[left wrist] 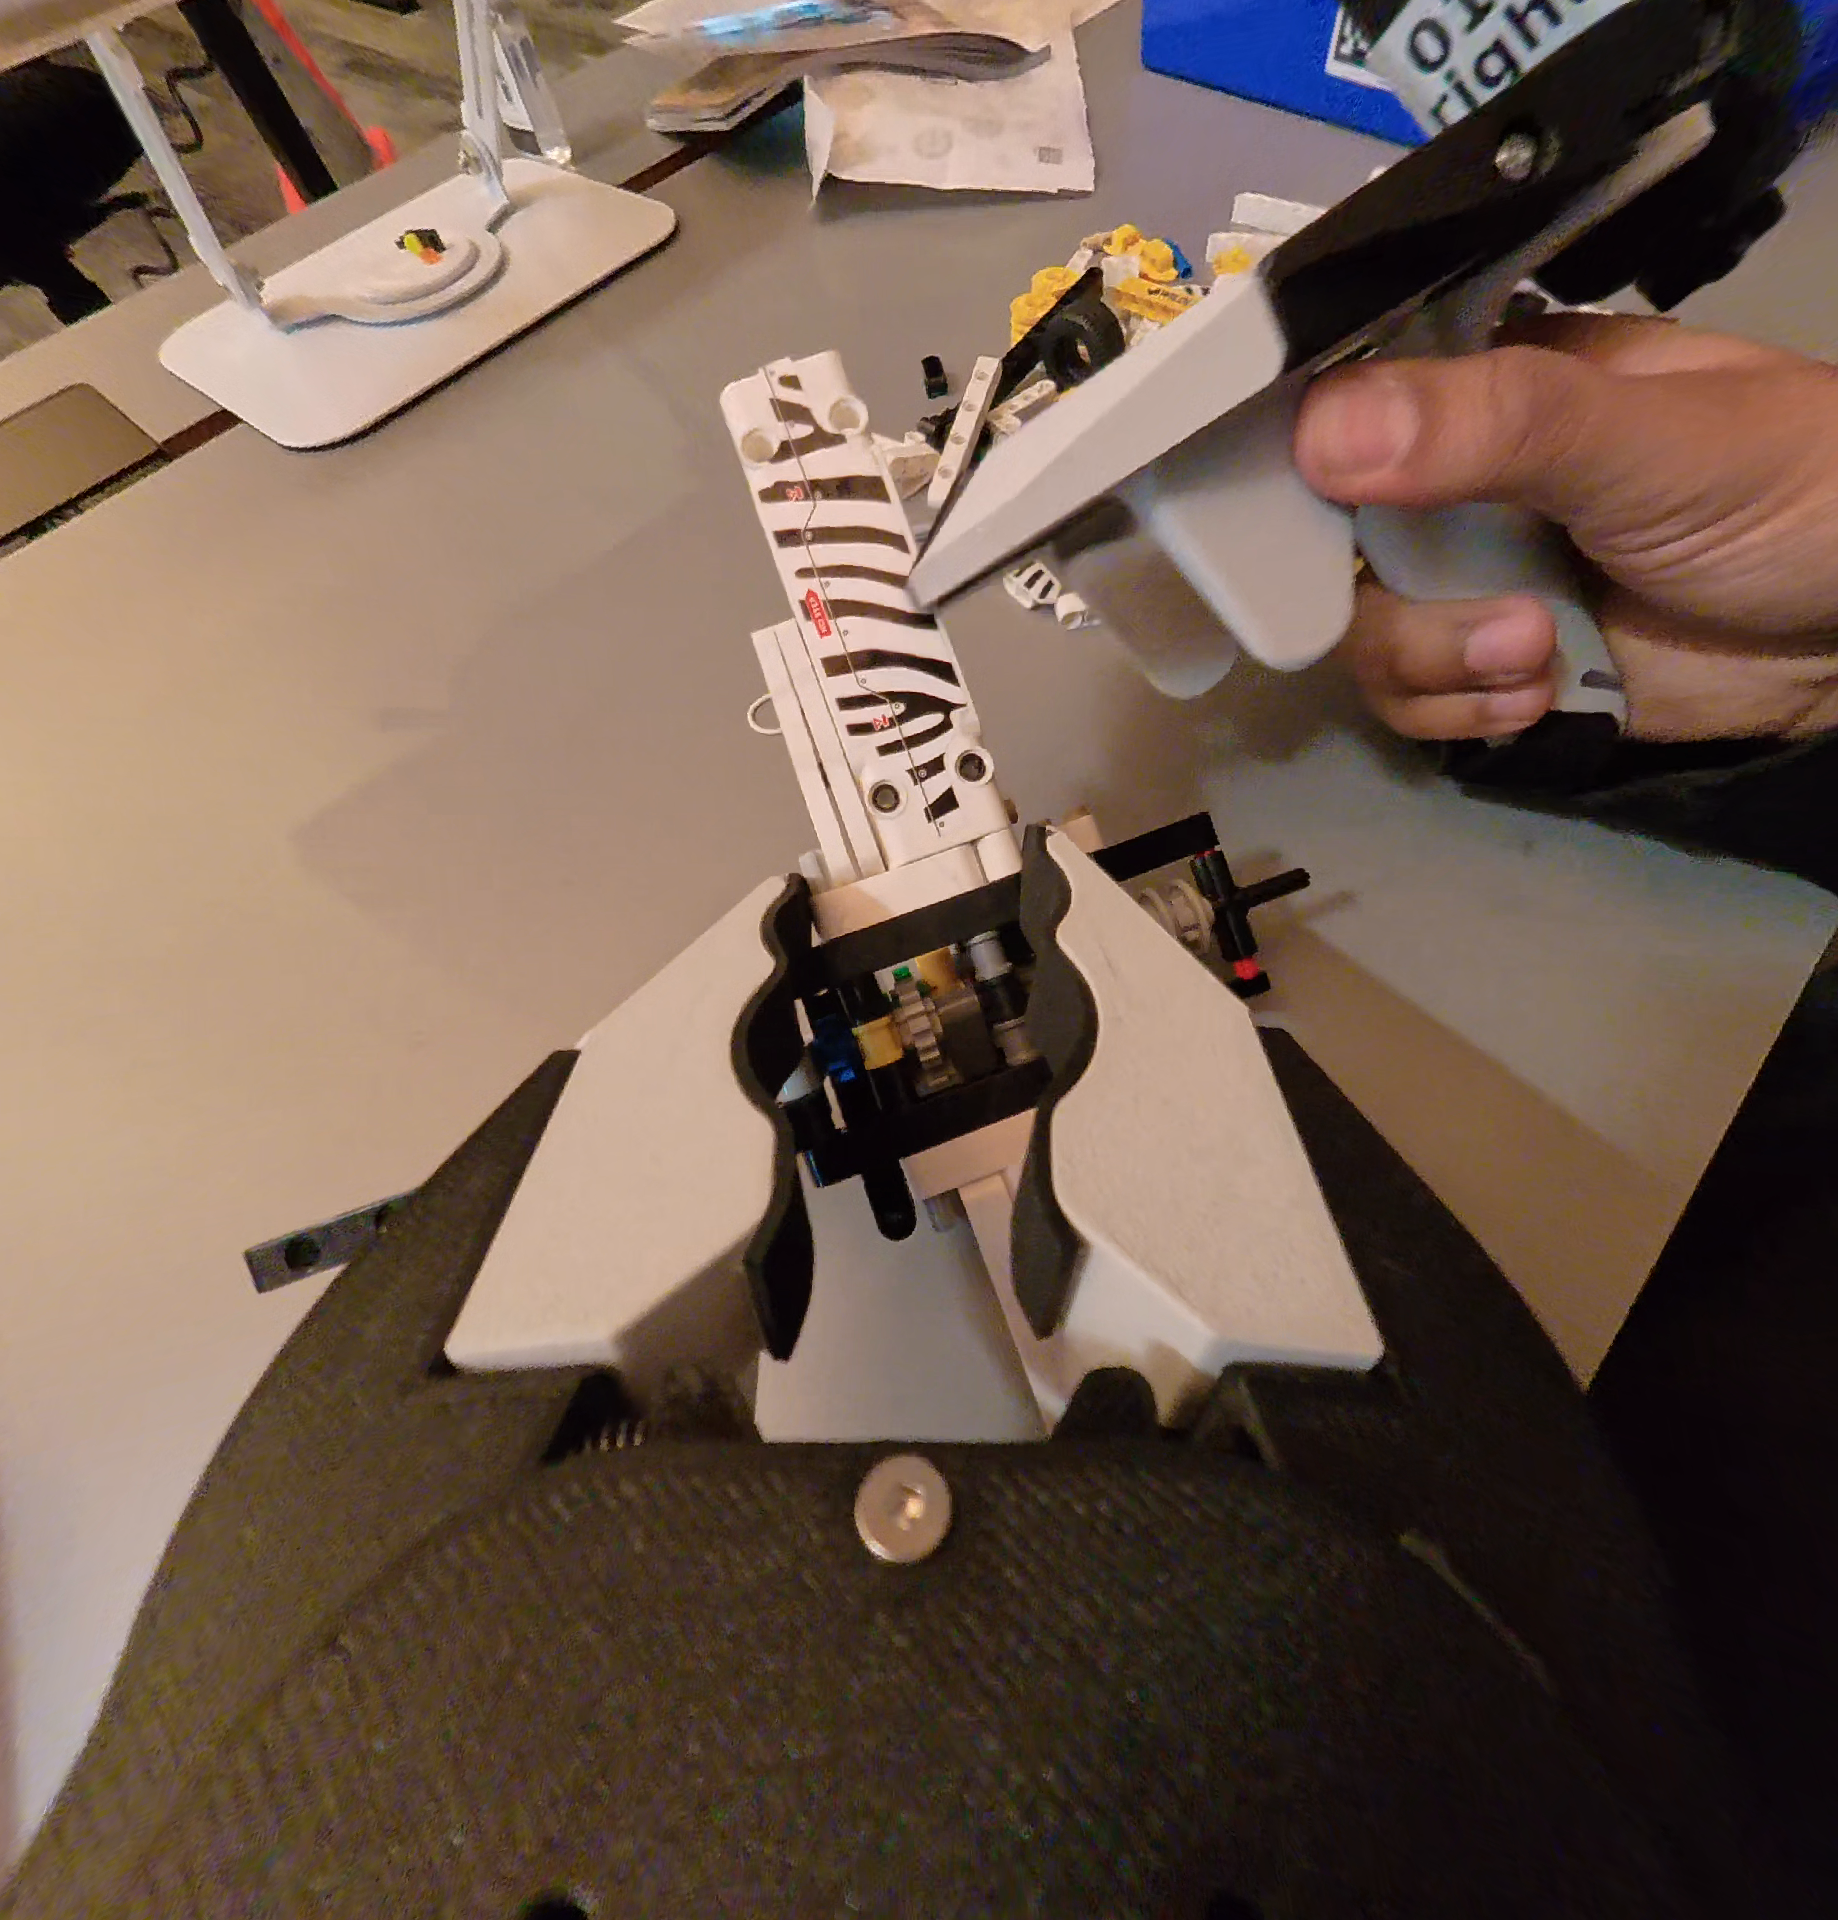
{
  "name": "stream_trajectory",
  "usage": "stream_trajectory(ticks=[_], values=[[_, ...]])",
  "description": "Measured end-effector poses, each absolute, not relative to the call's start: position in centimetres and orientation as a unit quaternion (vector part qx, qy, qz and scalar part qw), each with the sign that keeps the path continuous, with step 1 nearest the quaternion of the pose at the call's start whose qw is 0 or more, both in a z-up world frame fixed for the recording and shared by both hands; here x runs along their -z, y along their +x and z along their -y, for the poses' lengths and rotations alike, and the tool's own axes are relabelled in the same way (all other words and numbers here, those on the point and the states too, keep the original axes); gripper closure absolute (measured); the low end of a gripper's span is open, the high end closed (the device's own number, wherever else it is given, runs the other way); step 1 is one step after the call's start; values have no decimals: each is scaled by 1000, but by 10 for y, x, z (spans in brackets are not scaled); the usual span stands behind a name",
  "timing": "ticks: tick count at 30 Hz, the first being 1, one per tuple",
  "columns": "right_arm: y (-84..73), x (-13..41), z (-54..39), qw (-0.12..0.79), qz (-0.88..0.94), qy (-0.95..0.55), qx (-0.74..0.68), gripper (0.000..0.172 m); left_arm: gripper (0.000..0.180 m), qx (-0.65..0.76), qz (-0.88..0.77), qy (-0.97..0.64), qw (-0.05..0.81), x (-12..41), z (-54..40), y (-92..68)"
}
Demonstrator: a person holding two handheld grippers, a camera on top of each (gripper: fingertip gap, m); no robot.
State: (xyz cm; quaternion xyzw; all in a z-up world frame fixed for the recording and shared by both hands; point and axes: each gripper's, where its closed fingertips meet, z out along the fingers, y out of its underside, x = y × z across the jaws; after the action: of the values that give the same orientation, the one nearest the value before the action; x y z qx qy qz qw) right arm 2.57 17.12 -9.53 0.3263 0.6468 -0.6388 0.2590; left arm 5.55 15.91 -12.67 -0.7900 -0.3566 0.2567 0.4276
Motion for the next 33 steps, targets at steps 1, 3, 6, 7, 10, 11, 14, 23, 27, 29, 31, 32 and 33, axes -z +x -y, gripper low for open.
stream_trajectory(ticks=[1, 3, 6, 7, 10, 11, 14, 23, 27, 29, 31, 32, 33], values=[[24, 93, -176, 250, -640, 327, 649, 159, 137, -255, 357, -790, 428, 127, -159, 56], [20, 87, -187, 221, -630, 322, 671, 149, 138, -251, 356, -790, 431, 127, -160, 56], [17, 80, -195, 153, -640, 307, 688, 141, 138, -252, 352, -790, 433, 126, -162, 55], [16, 79, -195, 124, -647, 297, 691, 138, 138, -253, 352, -790, 433, 126, -162, 55], [13, 74, -194, 74, -655, 280, 698, 125, 138, -255, 349, -790, 434, 126, -162, 56], [11, 73, -194, 78, -650, 286, 700, 122, 138, -257, 347, -790, 435, 126, -162, 56], [3, 76, -188, 125, -636, 309, 696, 117, 138, -261, 339, -792, 435, 125, -163, 56], [15, 88, -164, 240, -621, 321, 674, 162, 129, -270, 333, -795, 429, 126, -165, 55], [19, 90, -166, 248, -627, 324, 663, 162, 132, -270, 332, -799, 423, 126, -166, 56], [21, 92, -166, 243, -640, 322, 654, 161, 136, -268, 332, -799, 425, 126, -167, 57], [26, 95, -165, 241, -656, 316, 642, 161, 136, -264, 334, -798, 426, 126, -166, 57], [28, 96, -165, 241, -659, 315, 639, 161, 136, -261, 335, -797, 429, 126, -166, 57], [30, 97, -165, 244, -661, 316, 636, 162, 136, -261, 337, -796, 430, 126, -165, 56]])
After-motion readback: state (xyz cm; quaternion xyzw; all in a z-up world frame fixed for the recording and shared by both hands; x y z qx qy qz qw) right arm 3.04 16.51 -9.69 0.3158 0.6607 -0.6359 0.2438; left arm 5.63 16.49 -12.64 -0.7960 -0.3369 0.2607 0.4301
